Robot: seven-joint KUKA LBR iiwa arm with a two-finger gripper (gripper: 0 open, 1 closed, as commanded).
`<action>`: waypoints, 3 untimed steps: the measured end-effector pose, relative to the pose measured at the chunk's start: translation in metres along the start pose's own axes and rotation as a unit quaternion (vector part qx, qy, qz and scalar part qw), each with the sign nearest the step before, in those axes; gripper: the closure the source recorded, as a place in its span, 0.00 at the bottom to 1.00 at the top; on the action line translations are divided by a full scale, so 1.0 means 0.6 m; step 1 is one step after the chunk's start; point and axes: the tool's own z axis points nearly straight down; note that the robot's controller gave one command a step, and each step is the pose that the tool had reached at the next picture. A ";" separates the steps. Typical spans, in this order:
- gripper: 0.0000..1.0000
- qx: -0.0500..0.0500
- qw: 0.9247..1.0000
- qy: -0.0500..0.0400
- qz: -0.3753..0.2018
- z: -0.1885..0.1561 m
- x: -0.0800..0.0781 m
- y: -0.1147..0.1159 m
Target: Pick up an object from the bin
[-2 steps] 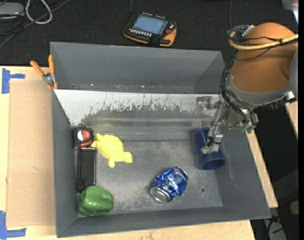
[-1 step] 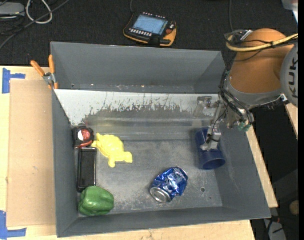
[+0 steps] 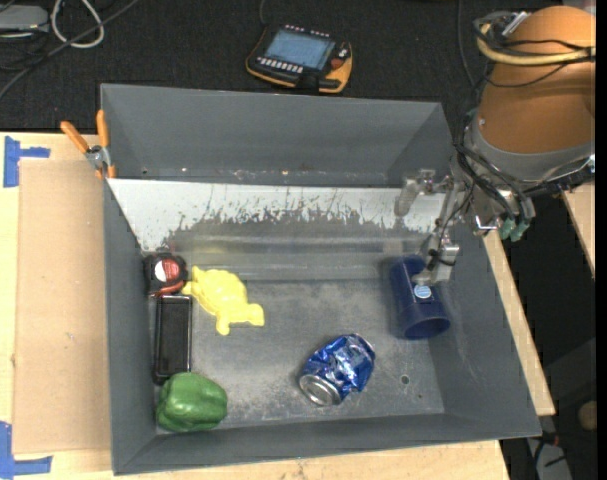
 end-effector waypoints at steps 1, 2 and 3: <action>0.00 0.000 1.000 -0.003 0.002 0.013 -0.016 -0.015; 0.00 -0.001 0.999 -0.001 -0.035 0.170 -0.021 0.109; 0.00 0.001 0.996 -0.006 0.092 0.087 0.085 0.102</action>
Offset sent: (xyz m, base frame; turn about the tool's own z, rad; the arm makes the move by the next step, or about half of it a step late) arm 0.0138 0.0607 -0.0963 -0.0635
